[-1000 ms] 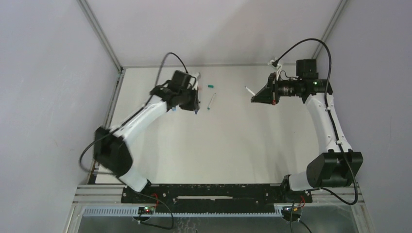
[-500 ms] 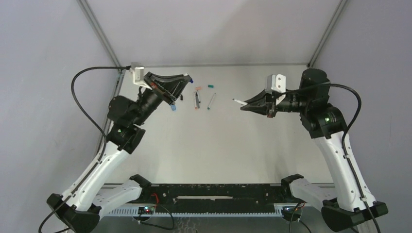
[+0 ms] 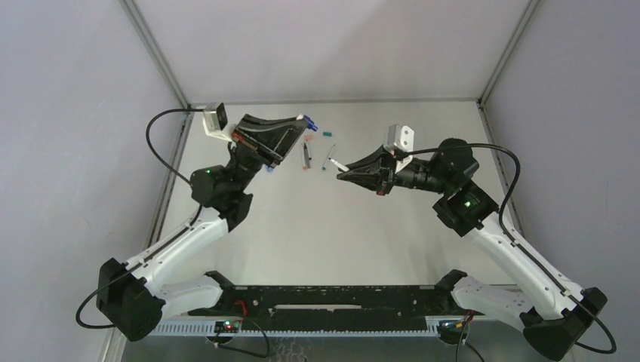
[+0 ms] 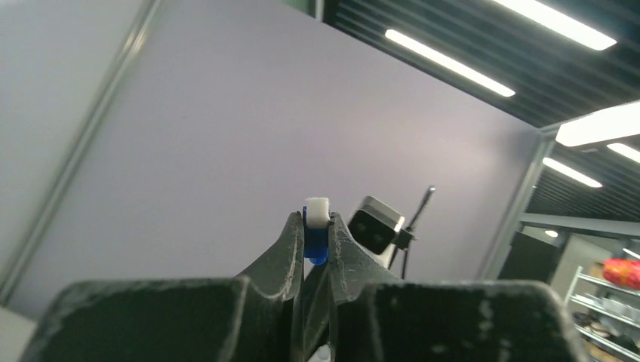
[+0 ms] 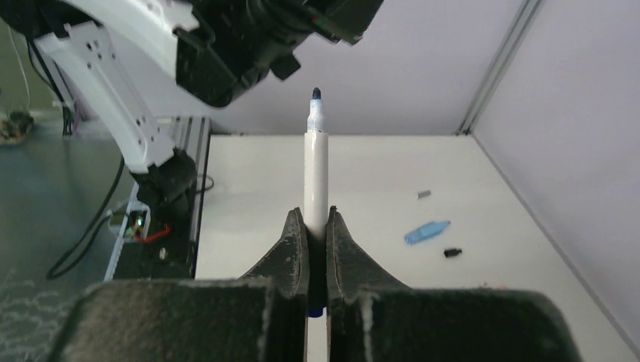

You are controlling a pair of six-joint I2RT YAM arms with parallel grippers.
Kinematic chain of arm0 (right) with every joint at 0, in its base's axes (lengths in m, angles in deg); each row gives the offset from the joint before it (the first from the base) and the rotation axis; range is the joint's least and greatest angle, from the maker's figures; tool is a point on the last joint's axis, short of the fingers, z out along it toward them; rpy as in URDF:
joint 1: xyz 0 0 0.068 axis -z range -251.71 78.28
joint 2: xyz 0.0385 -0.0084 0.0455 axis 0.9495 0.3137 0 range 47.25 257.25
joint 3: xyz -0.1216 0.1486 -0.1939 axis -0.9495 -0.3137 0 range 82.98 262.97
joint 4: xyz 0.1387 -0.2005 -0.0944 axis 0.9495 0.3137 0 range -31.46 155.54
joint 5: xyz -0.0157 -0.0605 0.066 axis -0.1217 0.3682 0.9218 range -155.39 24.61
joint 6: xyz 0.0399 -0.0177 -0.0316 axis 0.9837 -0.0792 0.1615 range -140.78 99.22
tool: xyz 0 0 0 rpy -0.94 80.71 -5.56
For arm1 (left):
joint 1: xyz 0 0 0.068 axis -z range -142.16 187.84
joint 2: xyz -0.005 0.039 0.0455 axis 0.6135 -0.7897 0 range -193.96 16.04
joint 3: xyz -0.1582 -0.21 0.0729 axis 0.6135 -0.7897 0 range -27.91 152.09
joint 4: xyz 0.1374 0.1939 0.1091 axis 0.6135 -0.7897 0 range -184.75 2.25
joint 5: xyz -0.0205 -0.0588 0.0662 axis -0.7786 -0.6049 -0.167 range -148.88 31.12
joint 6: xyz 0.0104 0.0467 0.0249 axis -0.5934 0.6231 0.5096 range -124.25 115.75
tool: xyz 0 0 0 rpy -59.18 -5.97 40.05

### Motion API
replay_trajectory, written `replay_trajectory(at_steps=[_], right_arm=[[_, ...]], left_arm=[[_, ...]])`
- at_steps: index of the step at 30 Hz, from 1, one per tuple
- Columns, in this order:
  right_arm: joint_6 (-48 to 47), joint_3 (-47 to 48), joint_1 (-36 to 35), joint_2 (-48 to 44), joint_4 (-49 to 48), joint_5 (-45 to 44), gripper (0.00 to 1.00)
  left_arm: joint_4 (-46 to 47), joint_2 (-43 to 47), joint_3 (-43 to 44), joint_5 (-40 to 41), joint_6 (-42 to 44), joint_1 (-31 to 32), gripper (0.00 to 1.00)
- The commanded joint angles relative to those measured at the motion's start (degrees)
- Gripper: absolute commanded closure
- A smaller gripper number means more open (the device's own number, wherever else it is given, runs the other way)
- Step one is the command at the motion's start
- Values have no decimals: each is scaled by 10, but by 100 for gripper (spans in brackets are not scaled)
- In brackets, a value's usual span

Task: Insert the pens into the pen caps
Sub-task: Pick up the pen cap from the center of the board, then insert the pen cap onto the pen.

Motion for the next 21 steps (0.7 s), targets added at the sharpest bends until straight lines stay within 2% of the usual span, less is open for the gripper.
replay_trajectory(at_steps=[1, 5, 12, 21], right_arm=[[93, -25, -26, -27, -159, -77, 100], [125, -48, -19, -36, -203, -98, 100], [162, -77, -17, -52, -224, -47, 100], [197, -90, -19, -56, -223, -78, 100]], left_arm=[[68, 18, -13, -14, -16, 22, 100], [61, 21, -23, -21, -19, 25, 100], [39, 4, -10, -52, -14, 32, 100], [38, -7, -4, -71, -6, 49, 99]])
